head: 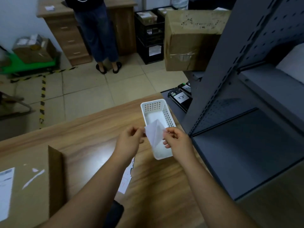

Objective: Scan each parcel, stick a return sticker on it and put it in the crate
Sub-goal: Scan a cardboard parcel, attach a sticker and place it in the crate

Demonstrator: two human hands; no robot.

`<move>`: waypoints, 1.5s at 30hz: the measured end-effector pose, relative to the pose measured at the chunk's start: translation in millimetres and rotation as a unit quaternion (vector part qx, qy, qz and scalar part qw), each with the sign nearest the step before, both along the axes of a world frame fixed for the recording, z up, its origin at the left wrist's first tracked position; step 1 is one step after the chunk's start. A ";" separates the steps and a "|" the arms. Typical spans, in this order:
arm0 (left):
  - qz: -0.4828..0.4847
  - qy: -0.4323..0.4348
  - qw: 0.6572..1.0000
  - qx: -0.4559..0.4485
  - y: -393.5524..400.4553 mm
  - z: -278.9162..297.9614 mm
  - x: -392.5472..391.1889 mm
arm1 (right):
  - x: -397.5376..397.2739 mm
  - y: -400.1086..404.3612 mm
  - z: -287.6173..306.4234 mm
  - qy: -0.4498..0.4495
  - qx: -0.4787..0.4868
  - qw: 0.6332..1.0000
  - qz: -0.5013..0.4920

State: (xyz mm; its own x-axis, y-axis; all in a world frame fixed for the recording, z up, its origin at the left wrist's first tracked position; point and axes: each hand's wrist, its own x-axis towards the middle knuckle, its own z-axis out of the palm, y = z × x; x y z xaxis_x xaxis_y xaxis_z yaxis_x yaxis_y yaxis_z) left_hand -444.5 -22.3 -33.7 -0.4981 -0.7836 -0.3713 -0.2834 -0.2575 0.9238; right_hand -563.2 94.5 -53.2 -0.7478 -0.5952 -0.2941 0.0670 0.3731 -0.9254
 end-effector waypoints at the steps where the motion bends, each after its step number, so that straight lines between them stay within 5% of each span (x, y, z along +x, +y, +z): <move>1: 0.043 0.011 0.999 0.025 -8.7 -3.8 1.7 | -8.4 0.4 -8.4 0.002 0.010 1.000 -0.008; 6: 0.165 0.029 0.984 0.055 -41.4 -5.6 19.3 | -38.2 -5.4 -41.9 0.019 0.082 0.996 -0.031; 13: 0.140 0.012 0.989 -0.042 -24.4 -6.4 20.1 | -44.3 -23.5 -49.8 0.128 0.205 0.965 0.102; 16: 0.102 -0.043 0.983 -0.147 -17.6 -8.6 22.7 | -34.4 -15.9 -37.7 0.162 0.168 0.970 0.068; 18: 0.069 -0.080 0.965 -0.241 -8.7 -4.8 25.0 | -21.8 -17.3 -25.2 0.108 0.106 0.987 0.057; 20: 0.046 -0.078 0.935 -0.344 -2.8 -3.3 31.7 | 0.3 -26.8 -5.5 -0.053 0.029 0.994 0.090; 23: -0.017 -0.087 0.866 -0.493 -1.3 -7.4 53.8 | 39.8 -47.9 15.7 -0.252 -0.054 0.958 0.123; 28: -0.073 -0.104 0.809 -0.574 -5.8 -1.1 117.8 | 96.8 -73.4 35.0 -0.238 -0.054 0.964 0.108; 30: -0.063 -0.119 0.815 -0.563 -9.1 1.9 154.3 | 117.6 -82.0 38.1 -0.198 -0.042 0.971 0.127; 32: 0.023 -0.136 0.856 -0.499 -11.3 7.0 193.4 | 138.3 -89.9 39.8 -0.143 -0.022 0.972 0.183; 36: 0.182 -0.125 0.949 -0.225 -20.5 13.6 270.6 | 201.6 -103.1 39.0 -0.098 0.026 0.939 0.327; 40: 0.210 -0.098 0.966 -0.113 -30.6 4.5 350.3 | 284.0 -115.9 24.7 -0.083 0.036 0.924 0.371; 45: 0.217 -0.118 0.966 -0.074 -51.1 -16.0 421.3 | 348.6 -144.1 -2.3 -0.009 0.075 0.929 0.363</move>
